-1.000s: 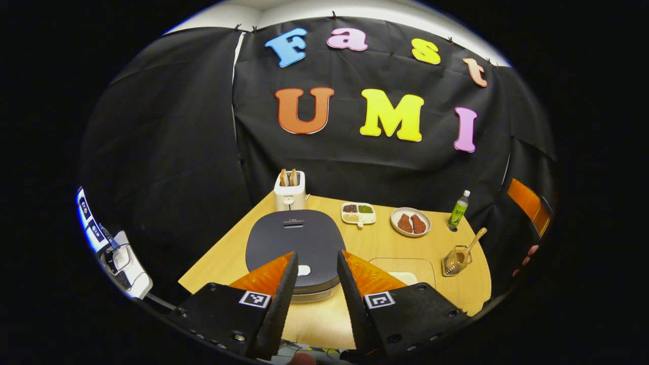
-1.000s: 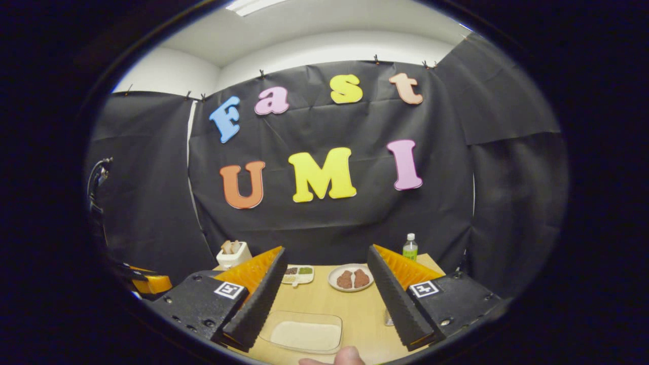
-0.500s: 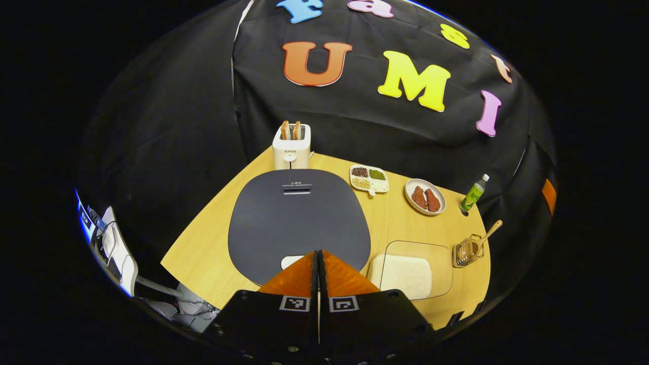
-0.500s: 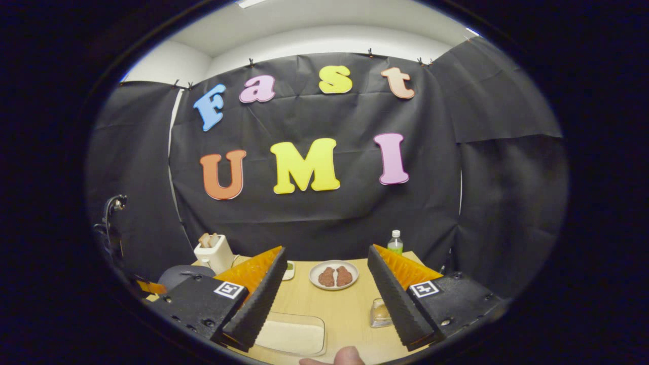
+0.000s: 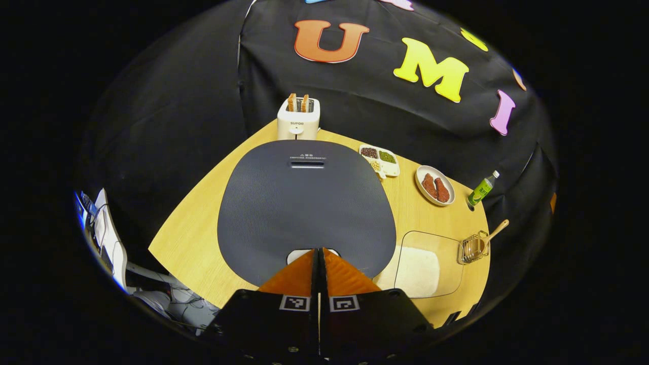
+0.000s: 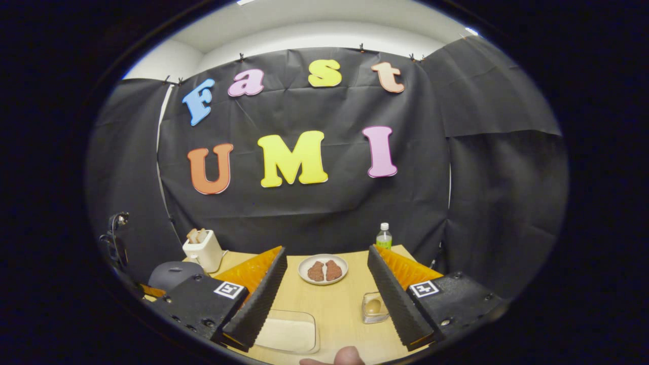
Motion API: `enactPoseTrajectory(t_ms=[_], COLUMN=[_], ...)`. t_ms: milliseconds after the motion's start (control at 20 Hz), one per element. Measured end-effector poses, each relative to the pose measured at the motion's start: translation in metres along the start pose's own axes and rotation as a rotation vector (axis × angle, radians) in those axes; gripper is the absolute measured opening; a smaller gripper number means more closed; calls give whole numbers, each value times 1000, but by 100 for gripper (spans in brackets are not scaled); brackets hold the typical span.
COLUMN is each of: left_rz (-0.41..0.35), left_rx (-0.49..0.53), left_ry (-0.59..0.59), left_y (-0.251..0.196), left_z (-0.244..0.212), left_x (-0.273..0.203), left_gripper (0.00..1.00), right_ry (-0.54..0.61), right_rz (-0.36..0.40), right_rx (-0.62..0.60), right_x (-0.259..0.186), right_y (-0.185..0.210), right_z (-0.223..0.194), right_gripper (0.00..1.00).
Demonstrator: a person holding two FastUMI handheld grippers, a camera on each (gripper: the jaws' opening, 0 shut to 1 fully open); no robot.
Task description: Close the left gripper, press the button to open the rice cooker; take a wooden spoon from the chopstick holder with the right hand, scoop a spoonful of rice and pour it into the rice cooker, then put the wooden spoon back into the chopstick holder.
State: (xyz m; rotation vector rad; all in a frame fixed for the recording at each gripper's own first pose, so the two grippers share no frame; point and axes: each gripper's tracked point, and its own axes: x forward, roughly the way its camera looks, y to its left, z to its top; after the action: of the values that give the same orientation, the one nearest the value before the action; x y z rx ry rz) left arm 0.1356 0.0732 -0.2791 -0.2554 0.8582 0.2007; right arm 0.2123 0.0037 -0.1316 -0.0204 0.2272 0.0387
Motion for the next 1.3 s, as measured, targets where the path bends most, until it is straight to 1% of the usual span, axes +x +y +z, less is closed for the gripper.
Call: enactPoseTrajectory(t_ms=[50, 100, 150, 200, 350, 450, 600, 700, 850, 950, 1000, 1050, 1150, 1200, 1300], left_rz=[-5, -8, -19, -30, -50, -46, -29, -34, -48, -55, -64, -85, -131, -142, -157], left_rx=[-29, -69, -88, -94, -87, -64, -34, -24, 13, 43, 58, 67, 71, 77, 99], left_ry=[1, 32, 9, 27, 18, 10, -53, -143, -326, -433, -478, -502, -548, -582, -641], left_y=[2, 3, 1, 0, 2, 2, 0, -7, -14, -17, -21, -30, -45, -50, -59], left_z=[-1, -7, -1, -3, -3, 0, 16, 39, 93, 125, 139, 147, 161, 166, 168], left_x=[0, 5, 3, 1, 1, -1, -10, -25, -63, -85, -93, -99, -123, -135, -154], left_gripper=[1, 1, 1, 1, 1, 1, 1, 1, 1, 1, 4, 10, 43, 59, 77], right_ry=[5, 12, 18, 20, 2, -19, -55, -73, -78, -101, -108, -113, -126, -136, -152], right_rz=[1, 6, 11, 14, 14, 7, -18, -38, -46, -69, -72, -75, -87, -88, -89], right_rx=[10, 19, 23, 23, 19, 7, -15, -27, -41, -59, -59, -56, -63, -72, -77], right_x=[-1, -2, -2, -4, -15, -24, -38, -45, -54, -60, -62, -65, -72, -76, -82], right_y=[2, 5, 7, 8, 8, 2, -12, -21, -25, -32, -32, -33, -38, -40, -43], right_z=[-2, -4, -7, -7, 0, 9, 22, 27, 31, 38, 41, 42, 48, 52, 56], right_gripper=[100, 100, 100, 100, 100, 100, 100, 100, 100, 100, 100, 100, 100, 100, 100])
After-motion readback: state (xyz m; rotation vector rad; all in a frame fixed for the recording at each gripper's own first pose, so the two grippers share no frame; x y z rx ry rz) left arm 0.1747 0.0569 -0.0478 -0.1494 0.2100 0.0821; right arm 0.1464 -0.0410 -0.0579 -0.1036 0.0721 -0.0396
